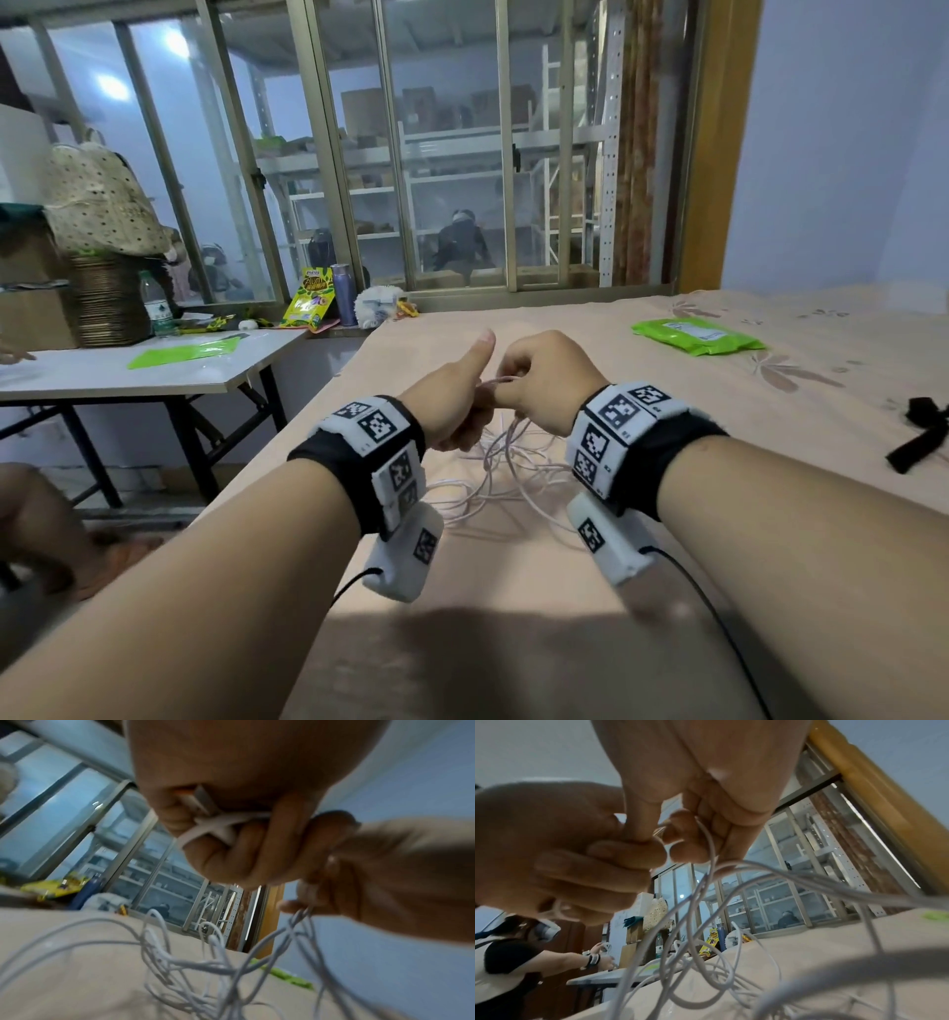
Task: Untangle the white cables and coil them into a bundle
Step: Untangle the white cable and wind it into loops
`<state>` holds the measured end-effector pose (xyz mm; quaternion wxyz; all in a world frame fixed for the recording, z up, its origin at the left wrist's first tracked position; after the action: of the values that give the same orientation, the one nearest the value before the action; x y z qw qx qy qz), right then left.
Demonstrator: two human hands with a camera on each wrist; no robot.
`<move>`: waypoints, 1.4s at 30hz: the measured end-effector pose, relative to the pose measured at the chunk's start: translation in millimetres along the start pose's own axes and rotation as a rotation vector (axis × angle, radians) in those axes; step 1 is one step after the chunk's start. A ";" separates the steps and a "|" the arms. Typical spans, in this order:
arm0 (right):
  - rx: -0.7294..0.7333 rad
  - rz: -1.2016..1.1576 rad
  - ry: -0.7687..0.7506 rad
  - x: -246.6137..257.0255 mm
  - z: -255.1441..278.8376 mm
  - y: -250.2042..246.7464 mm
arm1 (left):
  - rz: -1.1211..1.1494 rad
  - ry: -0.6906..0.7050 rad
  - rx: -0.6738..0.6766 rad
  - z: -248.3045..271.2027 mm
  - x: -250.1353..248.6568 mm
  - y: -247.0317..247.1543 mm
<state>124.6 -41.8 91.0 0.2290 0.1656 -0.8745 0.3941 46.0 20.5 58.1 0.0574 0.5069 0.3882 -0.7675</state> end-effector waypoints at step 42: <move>0.116 0.031 0.134 -16.8 10.2 35.8 | 0.982 0.152 0.139 13.2 -40.7 -30.7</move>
<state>119.1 -25.1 54.2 0.2707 0.1383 -0.8354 0.4578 41.1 20.6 110.5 0.3495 0.6870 0.0547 -0.6348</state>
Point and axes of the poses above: each hand's wrist, its own z-axis away from the middle knuckle, its own y-axis out of the palm, x = y × z, the point moved 9 cm from there along -z, towards the middle knuckle, and after that the axes turned 13 degrees about -y, right-handed, at the moved point
